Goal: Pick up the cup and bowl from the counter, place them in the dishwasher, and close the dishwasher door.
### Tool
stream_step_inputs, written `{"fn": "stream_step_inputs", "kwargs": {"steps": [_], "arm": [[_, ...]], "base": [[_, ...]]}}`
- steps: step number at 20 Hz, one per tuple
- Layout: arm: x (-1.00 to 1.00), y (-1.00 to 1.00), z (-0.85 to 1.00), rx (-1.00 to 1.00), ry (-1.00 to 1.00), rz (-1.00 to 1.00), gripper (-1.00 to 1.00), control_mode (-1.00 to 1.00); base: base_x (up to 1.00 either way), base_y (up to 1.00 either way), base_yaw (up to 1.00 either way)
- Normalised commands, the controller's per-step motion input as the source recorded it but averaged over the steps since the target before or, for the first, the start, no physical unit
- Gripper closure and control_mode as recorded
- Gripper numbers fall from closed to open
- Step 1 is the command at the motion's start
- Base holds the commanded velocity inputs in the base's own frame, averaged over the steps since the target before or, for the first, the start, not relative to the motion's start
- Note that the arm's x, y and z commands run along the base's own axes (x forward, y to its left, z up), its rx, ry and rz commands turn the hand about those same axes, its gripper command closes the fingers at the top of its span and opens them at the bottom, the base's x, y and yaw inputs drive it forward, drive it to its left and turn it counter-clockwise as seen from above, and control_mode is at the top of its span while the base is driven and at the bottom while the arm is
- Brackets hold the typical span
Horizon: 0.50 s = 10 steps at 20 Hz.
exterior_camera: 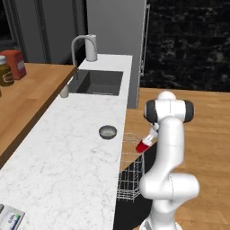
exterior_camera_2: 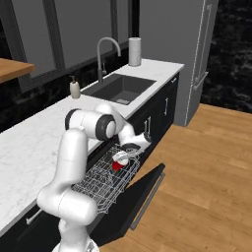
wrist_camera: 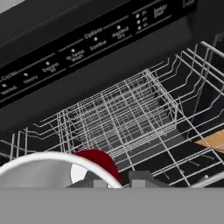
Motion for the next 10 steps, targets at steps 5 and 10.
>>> {"fn": "stream_step_inputs", "kwargs": {"steps": [5,10], "arm": [[0.39,0.1,-0.39,0.0,-0.1,0.04,1.0,-1.0],[0.38,0.0,-0.51,0.0,-0.04,0.11,1.0,-1.0]], "base": [[0.0,0.0,0.0],[0.0,0.0,0.0]]}}
